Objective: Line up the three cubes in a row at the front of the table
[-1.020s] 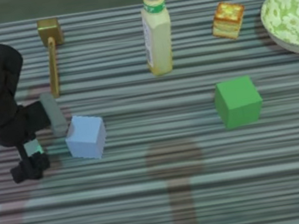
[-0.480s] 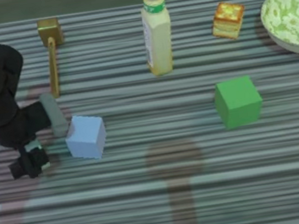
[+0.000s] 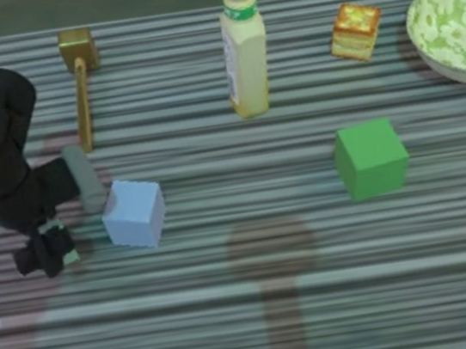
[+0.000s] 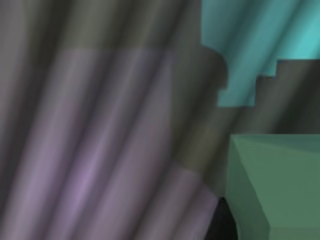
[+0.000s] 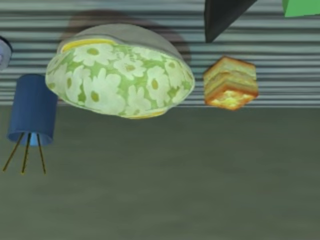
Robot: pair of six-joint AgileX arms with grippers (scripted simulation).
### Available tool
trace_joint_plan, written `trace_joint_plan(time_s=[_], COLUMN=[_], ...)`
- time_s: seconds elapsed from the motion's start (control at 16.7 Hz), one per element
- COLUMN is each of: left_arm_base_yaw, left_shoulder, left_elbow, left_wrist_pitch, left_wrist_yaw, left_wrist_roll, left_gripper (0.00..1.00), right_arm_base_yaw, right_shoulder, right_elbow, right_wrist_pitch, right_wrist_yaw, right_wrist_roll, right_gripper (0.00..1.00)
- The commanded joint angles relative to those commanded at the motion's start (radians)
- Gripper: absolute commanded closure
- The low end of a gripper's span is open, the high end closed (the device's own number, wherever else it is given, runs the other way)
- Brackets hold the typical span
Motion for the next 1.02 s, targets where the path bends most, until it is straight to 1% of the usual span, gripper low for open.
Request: trace_joint_plan(time_s=[0.12, 0.36, 0.48, 0.78, 0.9, 1.02], left_arm_base_yaw=[0.002, 0.014, 0.018, 0.011, -0.024, -0.101], left_shoulder=[-0.016, -0.074, -0.102, -0.105, -0.088, -0.057], left_elbow=[0.026, 0.103, 0.133, 0.14, 0.167, 0.22], left_wrist_pitch=[-0.038, -0.191, -0.241, -0.249, -0.26, -0.282], left_wrist_yaw=[0.0, 0.0, -0.001, -0.001, -0.002, -0.002], left_wrist_roll=[0.002, -0.001, -0.003, -0.003, -0.021, -0.06], left_gripper=[1.0, 1.0, 1.0, 1.0, 1.0, 1.0], right_arm_base_yaw=[0.0, 0.0, 0.0, 0.0, 0.0, 0.0], right_shoulder=[0.0, 0.0, 0.0, 0.0, 0.0, 0.0], right_elbow=[0.0, 0.0, 0.0, 0.0, 0.0, 0.0], right_wrist_pitch=[0.0, 0.0, 0.0, 0.0, 0.0, 0.0], right_wrist_yaw=[0.0, 0.0, 0.0, 0.0, 0.0, 0.0], right_wrist_roll=[0.0, 0.0, 0.0, 0.0, 0.0, 0.0], right_gripper=[0.0, 0.0, 0.0, 0.0, 0.0, 0.0])
